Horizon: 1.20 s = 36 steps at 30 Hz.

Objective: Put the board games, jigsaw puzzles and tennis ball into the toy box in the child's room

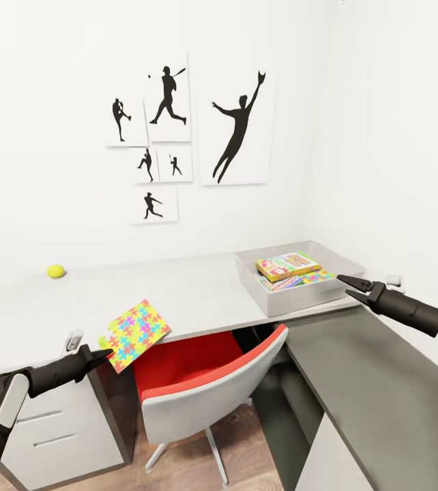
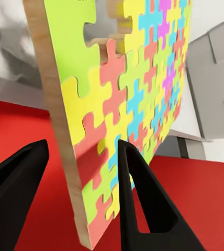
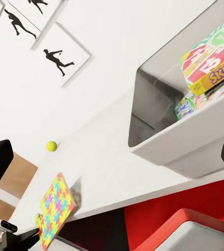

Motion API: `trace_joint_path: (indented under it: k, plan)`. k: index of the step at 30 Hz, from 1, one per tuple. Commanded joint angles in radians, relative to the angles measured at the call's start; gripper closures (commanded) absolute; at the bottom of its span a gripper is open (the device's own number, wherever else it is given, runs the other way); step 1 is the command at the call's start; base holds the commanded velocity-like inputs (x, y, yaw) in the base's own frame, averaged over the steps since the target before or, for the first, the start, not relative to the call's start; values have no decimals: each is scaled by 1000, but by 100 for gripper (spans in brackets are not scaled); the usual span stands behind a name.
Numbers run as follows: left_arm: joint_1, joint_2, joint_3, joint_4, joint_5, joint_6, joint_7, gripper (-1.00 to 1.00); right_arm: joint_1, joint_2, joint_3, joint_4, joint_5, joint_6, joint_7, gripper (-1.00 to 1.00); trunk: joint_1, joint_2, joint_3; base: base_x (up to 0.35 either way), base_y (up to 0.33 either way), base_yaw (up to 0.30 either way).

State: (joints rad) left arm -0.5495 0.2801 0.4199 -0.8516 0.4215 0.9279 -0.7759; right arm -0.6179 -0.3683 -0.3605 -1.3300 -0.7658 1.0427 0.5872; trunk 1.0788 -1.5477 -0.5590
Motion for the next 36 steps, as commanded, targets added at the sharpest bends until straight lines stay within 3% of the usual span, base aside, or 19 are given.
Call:
trace_joint_path:
  k: [1, 11, 16, 19, 21, 26, 30, 36]
  plan:
    - [-1, 0, 2, 0, -5, 3, -5, 100, 0, -1, -2, 0, 7, 4, 8, -100, -4, 7, 2, 0, 0, 0]
    - [0, 6, 1, 0, -5, 8, -57, 100, 26, -11, -16, -10, 1, 4, 20, -100, -42, 77, 34, 0, 0, 0]
    - [0, 16, 1, -3, -7, 10, -115, 100, 64, -12, -23, -14, -54, 4, 28, -100, -62, 112, 49, 0, 0, 0]
    - [0, 32, 1, -7, -7, 12, -156, 100, 131, -19, -32, -35, -120, 4, 48, -100, -73, 133, 59, 0, 0, 0]
    - [0, 37, 0, -8, -7, 12, -167, 100, 166, -27, -44, -53, -139, 4, 59, -100, -81, 147, 65, 0, 0, 0]
    - [0, 45, 0, -9, -7, 12, -178, 100, 253, -36, -99, -86, -156, 4, 121, -100, -100, 182, 81, 0, 0, 0]
    - [0, 52, 0, -9, -7, 12, -198, 100, 337, -38, -172, -94, -158, 4, 227, -100, -115, 210, 93, 0, 0, 0]
    - [0, 72, 0, -9, -7, 12, -250, 100, 439, -38, -235, -103, -156, 4, 332, -100, -138, 252, 112, 0, 0, 0]
